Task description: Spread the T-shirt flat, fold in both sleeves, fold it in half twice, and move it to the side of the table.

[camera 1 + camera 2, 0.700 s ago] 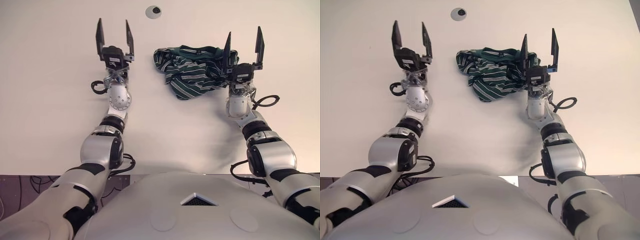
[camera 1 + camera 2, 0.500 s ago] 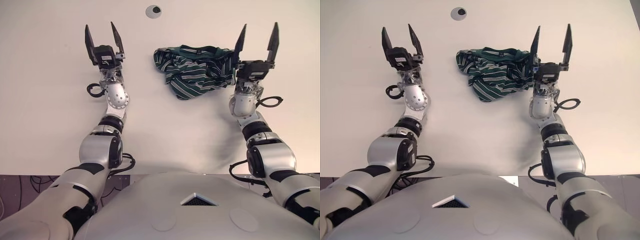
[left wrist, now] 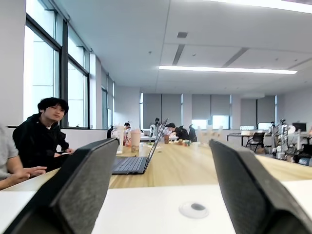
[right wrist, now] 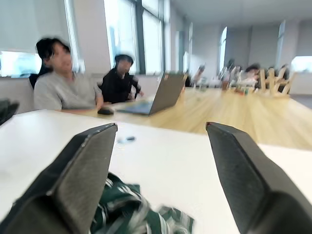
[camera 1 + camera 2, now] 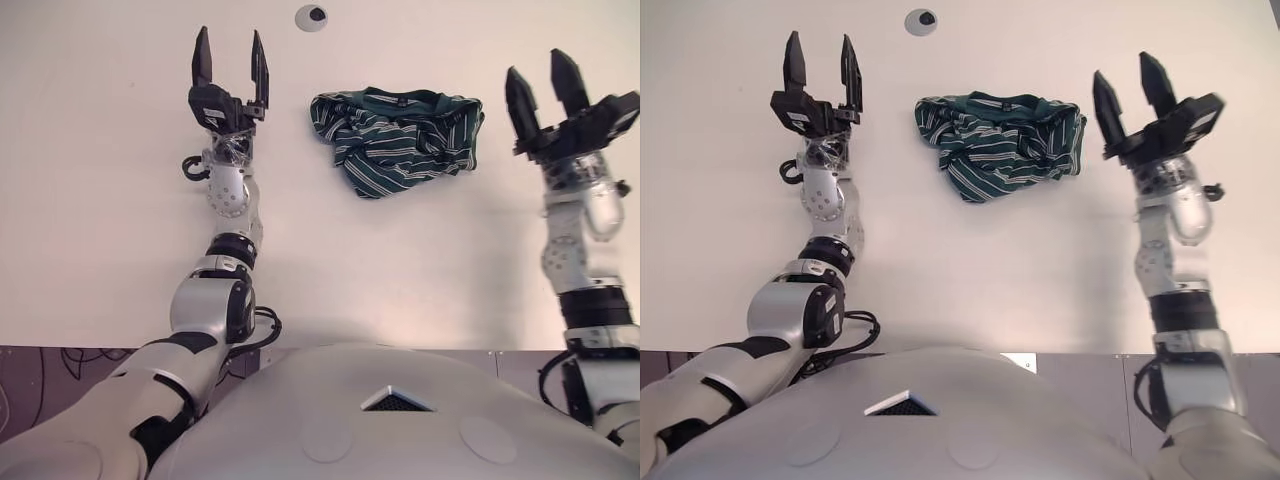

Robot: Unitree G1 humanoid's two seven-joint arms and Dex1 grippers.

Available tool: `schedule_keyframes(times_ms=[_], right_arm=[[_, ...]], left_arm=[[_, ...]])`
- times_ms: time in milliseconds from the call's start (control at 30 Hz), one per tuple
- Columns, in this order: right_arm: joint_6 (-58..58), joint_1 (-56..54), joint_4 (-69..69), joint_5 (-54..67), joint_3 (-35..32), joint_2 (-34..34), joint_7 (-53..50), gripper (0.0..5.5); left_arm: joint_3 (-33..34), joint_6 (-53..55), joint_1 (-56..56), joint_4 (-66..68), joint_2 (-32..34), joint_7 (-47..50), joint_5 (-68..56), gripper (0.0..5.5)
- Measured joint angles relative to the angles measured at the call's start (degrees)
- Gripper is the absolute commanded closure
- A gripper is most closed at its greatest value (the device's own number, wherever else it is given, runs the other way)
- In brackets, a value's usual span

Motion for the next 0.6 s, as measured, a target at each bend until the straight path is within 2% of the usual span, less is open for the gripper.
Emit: schedule_keyframes(times_ms=[67,200,433,600], right_arm=[[6.9,4.2,-2.0,0.2,-3.1,-2.6,1.0,2.16],[16.4,7.3,-4.9,-0.3,-3.8,-2.0,3.2,2.16],[28.2,1.5,-2.8,-3.0,-3.8,3.4,4.9,2.16],[32.1,-3.3,-1.4,-5.5,-3.0,7.3,6.6,2.16]], left_arm=[[0.1,-0.2,1.2,-1.5,-0.6,-1.1,-0.7,2.09],[0.6,0.0,2.2,-2.9,-1.0,-1.7,-1.2,2.09],[1.3,0.4,2.5,-3.6,-1.2,-1.8,-1.1,2.09],[1.7,0.6,2.4,-3.6,-1.3,-1.8,-1.1,2.09]])
